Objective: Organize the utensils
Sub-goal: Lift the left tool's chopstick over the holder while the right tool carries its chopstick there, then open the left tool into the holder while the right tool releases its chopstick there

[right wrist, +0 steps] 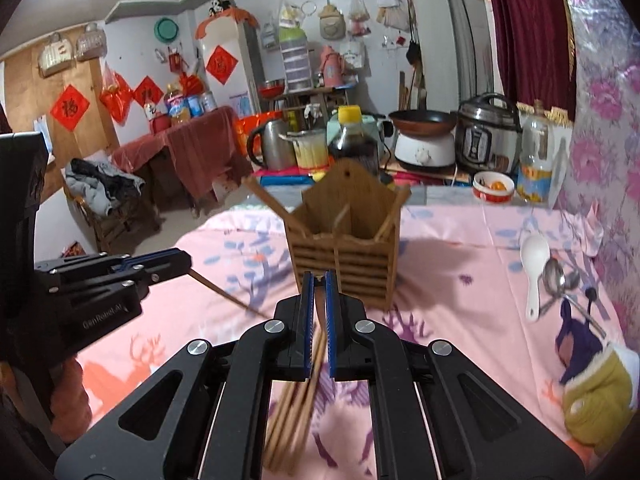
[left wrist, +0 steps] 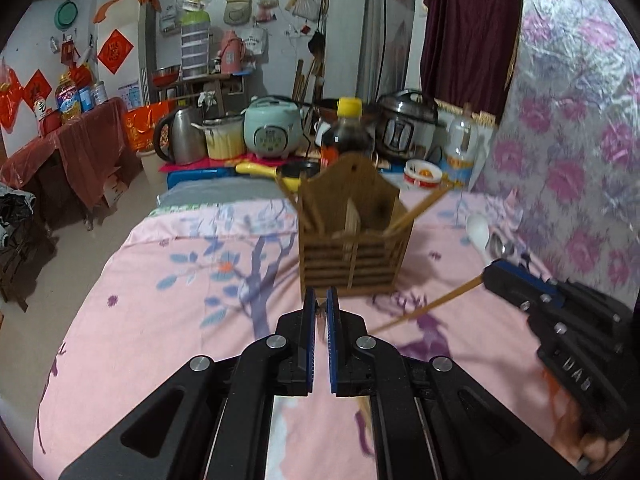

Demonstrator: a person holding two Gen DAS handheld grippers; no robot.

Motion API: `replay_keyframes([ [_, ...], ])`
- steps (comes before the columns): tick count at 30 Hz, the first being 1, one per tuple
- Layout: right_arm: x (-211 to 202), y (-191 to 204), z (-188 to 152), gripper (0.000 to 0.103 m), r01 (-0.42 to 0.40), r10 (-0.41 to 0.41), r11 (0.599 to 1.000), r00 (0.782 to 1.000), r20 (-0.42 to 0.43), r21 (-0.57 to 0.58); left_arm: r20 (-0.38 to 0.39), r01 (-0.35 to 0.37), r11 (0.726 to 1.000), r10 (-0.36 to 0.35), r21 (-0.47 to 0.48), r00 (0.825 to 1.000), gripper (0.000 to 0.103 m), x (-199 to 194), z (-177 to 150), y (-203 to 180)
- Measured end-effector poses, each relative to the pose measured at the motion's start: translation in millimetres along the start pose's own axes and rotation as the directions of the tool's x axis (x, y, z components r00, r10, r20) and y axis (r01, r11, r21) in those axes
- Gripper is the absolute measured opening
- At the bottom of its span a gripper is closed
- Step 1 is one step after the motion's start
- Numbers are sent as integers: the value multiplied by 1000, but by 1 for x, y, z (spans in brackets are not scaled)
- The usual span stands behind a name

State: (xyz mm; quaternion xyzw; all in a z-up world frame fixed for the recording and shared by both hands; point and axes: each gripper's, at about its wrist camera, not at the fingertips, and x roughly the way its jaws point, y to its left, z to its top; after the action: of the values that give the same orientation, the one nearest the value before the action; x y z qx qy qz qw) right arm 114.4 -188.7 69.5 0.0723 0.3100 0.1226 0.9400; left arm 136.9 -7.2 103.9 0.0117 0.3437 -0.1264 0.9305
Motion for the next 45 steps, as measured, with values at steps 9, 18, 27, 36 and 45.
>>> replay_keyframes([
  [9,-5,2,34,7,11,-11,1000,997,77,-1,71,15,1000,-15,8,997,6,-15,41,-8],
  [18,-33,4,68,7,3,-8,1000,965,262,19,207,32,999,-29,-10,978,6,-53,78,-16],
  [27,-30,-9,86,6,22,-43,998,904,426,53,326,-19,998,35,-52,945,6,-50,96,-20],
  [36,6,-27,96,6,18,-53,996,892,449,83,335,45,993,-7,-105,942,6,-14,118,-2],
  [45,41,-27,102,6,48,-82,995,884,461,84,354,-9,995,45,-102,934,6,26,125,-4],
])
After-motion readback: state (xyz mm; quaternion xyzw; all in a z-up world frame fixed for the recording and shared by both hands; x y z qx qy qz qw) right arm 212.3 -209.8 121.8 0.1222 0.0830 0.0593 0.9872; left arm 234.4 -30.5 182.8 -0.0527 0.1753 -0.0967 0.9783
